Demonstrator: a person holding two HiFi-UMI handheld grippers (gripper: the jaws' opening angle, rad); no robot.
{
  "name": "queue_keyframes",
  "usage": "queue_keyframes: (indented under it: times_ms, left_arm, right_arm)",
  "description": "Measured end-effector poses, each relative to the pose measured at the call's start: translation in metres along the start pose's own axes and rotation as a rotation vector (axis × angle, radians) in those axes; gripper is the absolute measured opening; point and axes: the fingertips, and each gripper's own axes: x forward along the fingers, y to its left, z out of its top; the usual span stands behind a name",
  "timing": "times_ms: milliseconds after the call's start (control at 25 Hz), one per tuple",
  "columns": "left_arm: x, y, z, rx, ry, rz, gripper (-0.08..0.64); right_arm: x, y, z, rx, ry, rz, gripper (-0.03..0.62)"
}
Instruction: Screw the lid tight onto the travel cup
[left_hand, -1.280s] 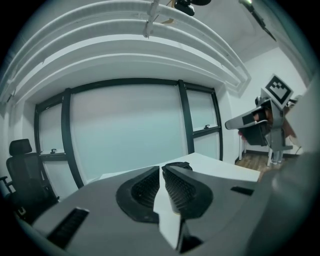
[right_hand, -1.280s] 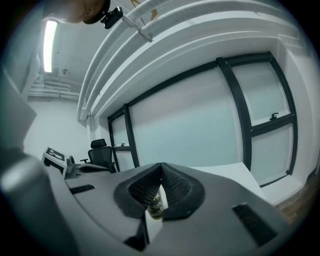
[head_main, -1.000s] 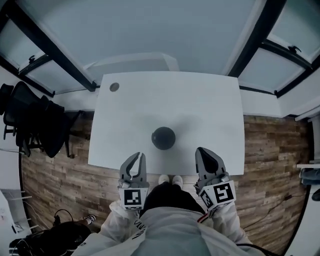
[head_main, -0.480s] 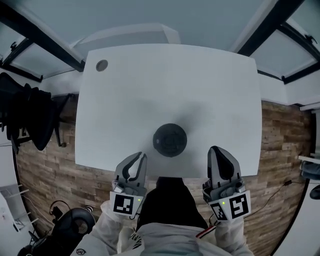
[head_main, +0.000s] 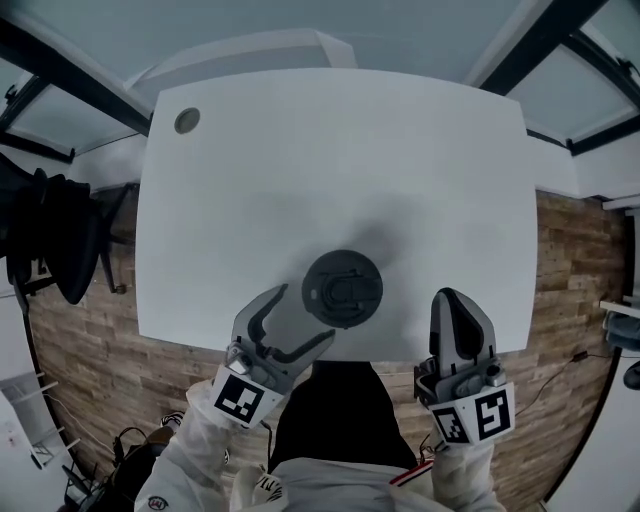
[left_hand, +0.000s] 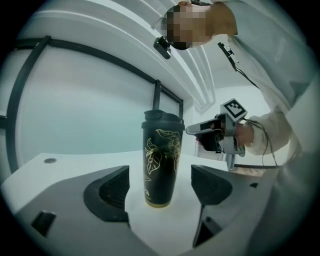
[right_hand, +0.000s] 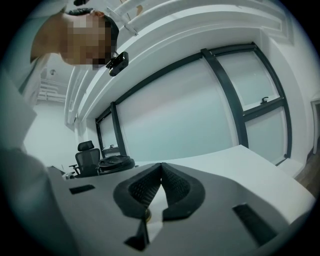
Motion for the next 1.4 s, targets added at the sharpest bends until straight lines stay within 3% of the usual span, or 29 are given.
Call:
queue_keyframes:
  times_ms: [120, 200, 640, 800, 1000, 1040, 1160, 1400]
  left_arm:
    - [0.02, -0.004, -0.003, 0.083, -0.023, -0.082, 0.401]
    - [0.033, -0.001, -0.003, 0.112, -0.047, -0.096, 0.403]
    - [0.069, 0.001, 0.002, 0.117, -0.096, -0.149, 0.402]
    - [0.075, 0.001, 0.006, 0.145, -0.11, -0.16, 0.402]
    - [0.08, -0.002, 0.006, 0.147, -0.102, -0.195, 0.387]
    - [0.082, -0.003, 0.006, 0.146, -0.104, -0.203, 0.387]
    - [0.083, -0.006, 0.008, 0.147, -0.116, -0.237, 0.385]
    - [0.08, -0.009, 0.005, 0.16, -0.114, -0.359, 0.385]
  right_arm:
    - [0.0, 0.005, -0.005, 0.02, 0.0, 0.054, 0.021]
    - [0.0, 0.012, -0.006, 0.049, -0.003, 0.118, 0.021]
    - [0.005, 0.018, -0.008, 0.072, -0.024, 0.19, 0.021]
    - [0.007, 0.039, -0.004, 0.093, -0.042, 0.328, 0.022]
    - [0.007, 0.056, 0.007, 0.042, -0.057, 0.5, 0.026]
    - [0.007, 0.06, 0.008, 0.039, -0.051, 0.542, 0.042]
    - [0.012, 0.073, 0.008, 0.012, -0.027, 0.663, 0.24]
    - [0.028, 0.098, 0.011, -0.049, 0.015, 0.886, 0.412]
